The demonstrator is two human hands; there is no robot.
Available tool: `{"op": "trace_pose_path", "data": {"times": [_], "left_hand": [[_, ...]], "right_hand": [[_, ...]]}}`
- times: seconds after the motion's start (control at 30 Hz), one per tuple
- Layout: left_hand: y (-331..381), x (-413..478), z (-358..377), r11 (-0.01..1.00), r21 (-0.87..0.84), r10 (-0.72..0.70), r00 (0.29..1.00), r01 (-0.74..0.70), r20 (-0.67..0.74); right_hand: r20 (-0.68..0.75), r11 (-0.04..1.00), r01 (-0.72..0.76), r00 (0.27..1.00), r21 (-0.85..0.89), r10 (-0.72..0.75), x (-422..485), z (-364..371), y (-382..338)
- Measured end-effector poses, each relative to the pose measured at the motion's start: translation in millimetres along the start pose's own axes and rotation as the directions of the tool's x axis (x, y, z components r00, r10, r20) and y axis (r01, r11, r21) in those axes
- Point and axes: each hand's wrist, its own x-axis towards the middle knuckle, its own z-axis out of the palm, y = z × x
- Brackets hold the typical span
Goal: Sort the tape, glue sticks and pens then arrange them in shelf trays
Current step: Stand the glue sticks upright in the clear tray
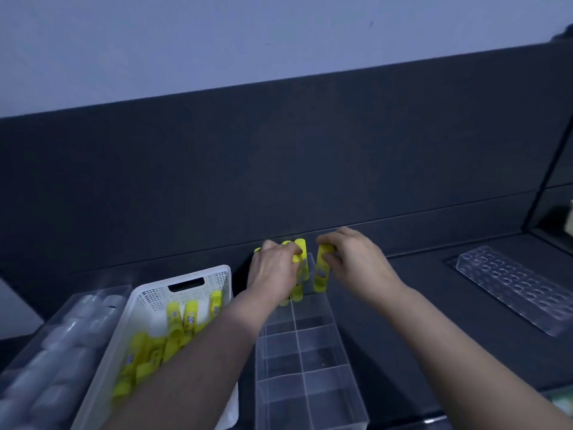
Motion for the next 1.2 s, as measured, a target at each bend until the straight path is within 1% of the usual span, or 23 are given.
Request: {"op": "trace_pose_path", "data": {"times": [0.07,0.1,0.2,0.33,0.47,0.57,0.6,0.67,0.77,0.8,0.87,0.93,1.0,1.1,1.2], "left_hand": [[-2,-2,5,0.998,0.069,0.005,0.999,-0.008,0.037],[-3,-3,6,0.997,0.075,0.006,0.999,-0.010,0.043],[-6,-6,2,1.000,-0.001,0.002,1.000,-0.002,0.013],[-16,-11,-11,0.990,-0.135,-0.059,0.993,0.045,-0.102],[-30,-19,-24,0.974,-0.164,-0.181,0.970,0.154,-0.161],[-43,-27,-30,0.967,-0.172,-0.215,0.962,0.186,-0.169],[-48,-30,-32,0.966,-0.176,-0.219,0.961,0.189,-0.170],[-59,-35,-38,0.968,-0.170,-0.216,0.958,0.185,-0.188],[-79,-44,-52,0.969,-0.160,-0.221,0.948,0.188,-0.227],[-88,-48,-58,0.964,-0.169,-0.239,0.942,0.203,-0.236],[-107,-57,-68,0.948,-0.215,-0.284,0.928,0.234,-0.240],[-127,-69,-75,0.935,-0.238,-0.314,0.926,0.264,-0.208],[-144,-82,-79,0.931,-0.209,-0.333,0.931,0.300,-0.148],[-165,-98,-79,0.923,-0.194,-0.349,0.935,0.332,-0.062],[-180,-108,-75,0.916,-0.181,-0.358,0.933,0.357,0.031]], "right_hand": [[0.028,1.000,0.013,1.000,-0.020,-0.013,6,7,4],[0.038,0.999,0.023,0.999,-0.026,-0.022,10,11,5],[0.049,0.997,0.069,0.997,-0.037,-0.067,20,20,3],[0.071,0.992,0.112,0.992,-0.050,-0.109,31,34,-1],[0.128,0.993,0.085,0.989,-0.079,-0.074,33,53,2],[0.209,0.993,0.039,0.978,-0.109,-0.015,30,61,4],[0.205,0.994,0.014,0.979,-0.108,0.008,29,61,2],[0.133,0.991,0.000,0.991,-0.135,0.018,27,58,-5],[-0.015,0.982,0.058,0.998,-0.178,-0.062,21,51,-29],[-0.044,0.983,0.082,0.995,-0.162,-0.090,17,50,-41],[-0.056,0.981,0.142,0.987,-0.132,-0.150,9,53,-68],[-0.018,0.974,0.198,0.979,-0.110,-0.201,1,64,-94],[0.052,0.967,0.233,0.972,-0.106,-0.229,-7,79,-116],[0.171,0.965,0.228,0.964,-0.131,-0.204,-19,101,-132],[0.228,0.963,0.208,0.959,-0.169,-0.167,-28,116,-135]]}}
